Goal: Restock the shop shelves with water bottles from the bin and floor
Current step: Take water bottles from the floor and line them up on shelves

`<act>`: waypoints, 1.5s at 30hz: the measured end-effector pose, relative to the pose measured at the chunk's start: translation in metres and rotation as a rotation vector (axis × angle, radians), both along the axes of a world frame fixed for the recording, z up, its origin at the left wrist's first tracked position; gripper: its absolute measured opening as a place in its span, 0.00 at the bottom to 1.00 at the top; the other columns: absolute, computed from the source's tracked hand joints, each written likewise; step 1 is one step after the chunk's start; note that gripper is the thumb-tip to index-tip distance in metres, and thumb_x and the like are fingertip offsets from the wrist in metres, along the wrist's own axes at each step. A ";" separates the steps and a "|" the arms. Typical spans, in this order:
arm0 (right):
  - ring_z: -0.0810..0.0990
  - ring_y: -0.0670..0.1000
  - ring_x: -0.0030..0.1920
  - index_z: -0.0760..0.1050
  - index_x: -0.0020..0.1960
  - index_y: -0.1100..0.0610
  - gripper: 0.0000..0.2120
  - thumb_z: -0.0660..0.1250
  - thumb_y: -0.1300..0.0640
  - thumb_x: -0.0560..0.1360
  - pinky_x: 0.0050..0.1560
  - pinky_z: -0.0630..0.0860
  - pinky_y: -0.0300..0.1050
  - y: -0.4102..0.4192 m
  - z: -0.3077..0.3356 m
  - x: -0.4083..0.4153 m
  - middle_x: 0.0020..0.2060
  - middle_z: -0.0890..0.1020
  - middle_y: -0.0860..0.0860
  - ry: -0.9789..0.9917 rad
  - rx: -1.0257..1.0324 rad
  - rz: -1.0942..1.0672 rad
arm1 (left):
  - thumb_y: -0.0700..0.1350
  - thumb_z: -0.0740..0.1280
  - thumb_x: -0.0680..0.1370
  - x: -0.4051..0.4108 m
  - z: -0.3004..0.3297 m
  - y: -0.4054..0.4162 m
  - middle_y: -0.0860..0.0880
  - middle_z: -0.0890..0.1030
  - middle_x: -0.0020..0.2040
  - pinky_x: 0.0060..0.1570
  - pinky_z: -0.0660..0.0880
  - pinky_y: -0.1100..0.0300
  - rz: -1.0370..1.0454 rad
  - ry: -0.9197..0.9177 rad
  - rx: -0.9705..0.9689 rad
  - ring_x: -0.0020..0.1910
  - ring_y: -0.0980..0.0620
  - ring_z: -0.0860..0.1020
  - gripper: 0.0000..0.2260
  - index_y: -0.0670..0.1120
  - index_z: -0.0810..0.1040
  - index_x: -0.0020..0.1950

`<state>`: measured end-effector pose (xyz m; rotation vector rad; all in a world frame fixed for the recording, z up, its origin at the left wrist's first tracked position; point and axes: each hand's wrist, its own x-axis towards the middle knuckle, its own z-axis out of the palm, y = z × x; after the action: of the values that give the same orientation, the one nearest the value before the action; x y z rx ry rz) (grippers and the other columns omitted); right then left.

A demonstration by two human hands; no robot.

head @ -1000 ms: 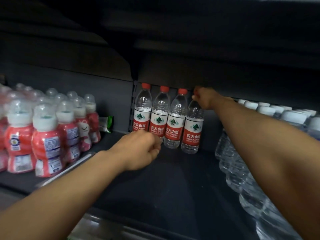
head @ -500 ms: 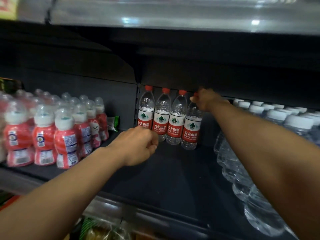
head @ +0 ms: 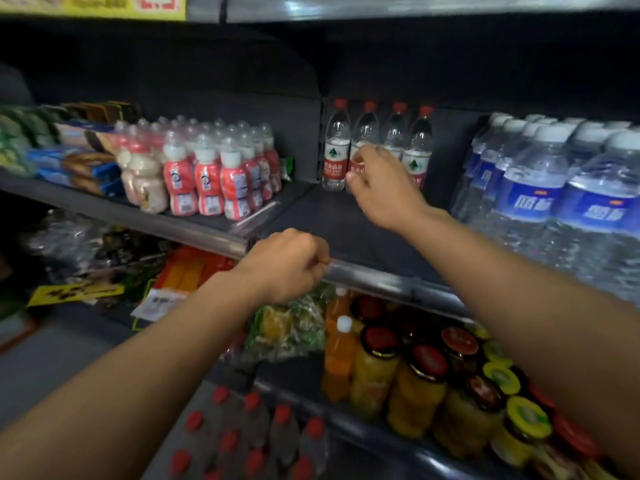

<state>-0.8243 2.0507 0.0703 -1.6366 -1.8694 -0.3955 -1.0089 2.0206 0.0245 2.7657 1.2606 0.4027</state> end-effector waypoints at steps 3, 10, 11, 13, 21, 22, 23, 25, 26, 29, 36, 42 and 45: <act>0.75 0.59 0.52 0.70 0.57 0.59 0.10 0.60 0.55 0.79 0.49 0.70 0.49 -0.052 -0.029 -0.032 0.51 0.76 0.57 0.067 -0.043 0.088 | 0.48 0.63 0.77 -0.019 -0.022 -0.040 0.48 0.81 0.51 0.50 0.76 0.50 0.009 0.007 -0.046 0.52 0.44 0.78 0.05 0.51 0.78 0.49; 0.75 0.61 0.53 0.70 0.55 0.58 0.08 0.59 0.56 0.78 0.53 0.72 0.53 -0.137 -0.117 -0.076 0.52 0.76 0.58 0.079 -0.309 0.176 | 0.46 0.62 0.77 -0.060 -0.086 -0.118 0.44 0.81 0.49 0.46 0.76 0.49 0.056 0.095 -0.118 0.50 0.40 0.78 0.06 0.47 0.77 0.46; 0.75 0.61 0.53 0.70 0.55 0.59 0.08 0.58 0.57 0.78 0.53 0.72 0.54 -0.145 -0.131 -0.077 0.52 0.76 0.59 0.066 -0.343 0.188 | 0.46 0.62 0.77 -0.063 -0.098 -0.128 0.44 0.80 0.48 0.45 0.76 0.51 0.071 0.106 -0.134 0.50 0.41 0.78 0.05 0.47 0.76 0.45; 0.75 0.60 0.53 0.70 0.55 0.59 0.08 0.58 0.57 0.78 0.51 0.72 0.53 -0.160 -0.160 -0.079 0.52 0.76 0.58 0.075 -0.420 0.228 | 0.47 0.62 0.77 -0.066 -0.123 -0.146 0.45 0.80 0.50 0.45 0.74 0.52 0.090 0.128 -0.174 0.51 0.42 0.78 0.05 0.48 0.76 0.46; 0.76 0.62 0.54 0.69 0.55 0.57 0.08 0.59 0.55 0.78 0.47 0.73 0.50 -0.221 -0.287 -0.087 0.56 0.76 0.59 -0.110 -0.829 0.448 | 0.48 0.60 0.77 -0.096 -0.223 -0.189 0.47 0.81 0.52 0.47 0.72 0.55 0.105 0.200 -0.315 0.54 0.45 0.78 0.08 0.47 0.77 0.49; 0.76 0.62 0.56 0.68 0.57 0.57 0.11 0.60 0.54 0.77 0.50 0.75 0.52 -0.226 -0.298 -0.088 0.57 0.76 0.59 -0.145 -0.867 0.461 | 0.48 0.60 0.78 -0.100 -0.233 -0.192 0.47 0.81 0.53 0.50 0.73 0.55 0.097 0.227 -0.343 0.55 0.45 0.78 0.09 0.47 0.77 0.50; 0.76 0.62 0.57 0.67 0.60 0.57 0.13 0.61 0.53 0.77 0.52 0.75 0.53 -0.230 -0.307 -0.090 0.58 0.75 0.58 -0.182 -0.891 0.470 | 0.48 0.60 0.78 -0.105 -0.242 -0.195 0.47 0.81 0.54 0.52 0.73 0.54 0.085 0.250 -0.377 0.55 0.46 0.78 0.09 0.47 0.78 0.51; 0.76 0.63 0.57 0.65 0.63 0.56 0.17 0.62 0.52 0.77 0.50 0.75 0.52 -0.234 -0.320 -0.093 0.59 0.75 0.59 -0.211 -0.919 0.468 | 0.48 0.60 0.78 -0.110 -0.259 -0.201 0.47 0.81 0.55 0.53 0.74 0.54 0.059 0.284 -0.449 0.56 0.45 0.78 0.09 0.47 0.77 0.53; 0.76 0.63 0.57 0.64 0.62 0.55 0.18 0.63 0.51 0.76 0.49 0.73 0.51 -0.234 -0.326 -0.094 0.58 0.75 0.59 -0.215 -0.932 0.463 | 0.48 0.60 0.78 -0.111 -0.267 -0.204 0.46 0.80 0.56 0.54 0.75 0.54 0.055 0.305 -0.477 0.57 0.44 0.78 0.10 0.48 0.77 0.55; 0.75 0.62 0.59 0.63 0.61 0.53 0.19 0.65 0.49 0.75 0.49 0.72 0.49 -0.234 -0.344 -0.096 0.60 0.75 0.58 -0.235 -0.969 0.444 | 0.49 0.60 0.78 -0.107 -0.290 -0.213 0.46 0.79 0.58 0.55 0.75 0.54 0.037 0.386 -0.508 0.58 0.44 0.78 0.11 0.49 0.78 0.56; 0.77 0.63 0.55 0.64 0.60 0.54 0.19 0.66 0.49 0.75 0.46 0.73 0.51 -0.230 -0.371 -0.091 0.57 0.76 0.59 -0.237 -1.007 0.447 | 0.47 0.59 0.79 -0.104 -0.342 -0.242 0.42 0.78 0.59 0.57 0.74 0.51 -0.105 0.604 -0.654 0.59 0.41 0.77 0.12 0.46 0.77 0.58; 0.77 0.63 0.52 0.66 0.60 0.55 0.17 0.66 0.52 0.75 0.44 0.71 0.51 -0.229 -0.378 -0.098 0.53 0.75 0.59 -0.243 -0.985 0.502 | 0.46 0.59 0.79 -0.115 -0.359 -0.246 0.42 0.77 0.61 0.57 0.73 0.52 -0.144 0.712 -0.748 0.60 0.41 0.76 0.11 0.45 0.76 0.57; 0.77 0.64 0.51 0.66 0.60 0.57 0.15 0.66 0.55 0.76 0.44 0.73 0.51 -0.227 -0.379 -0.097 0.51 0.76 0.60 -0.225 -0.982 0.535 | 0.46 0.59 0.79 -0.116 -0.360 -0.244 0.42 0.77 0.61 0.56 0.73 0.52 -0.136 0.727 -0.753 0.59 0.40 0.76 0.11 0.45 0.76 0.57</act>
<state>-0.9216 1.8241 -0.3087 -1.5394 -2.8028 0.7047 -1.1254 1.7764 -0.3357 2.3132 0.9856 -0.9651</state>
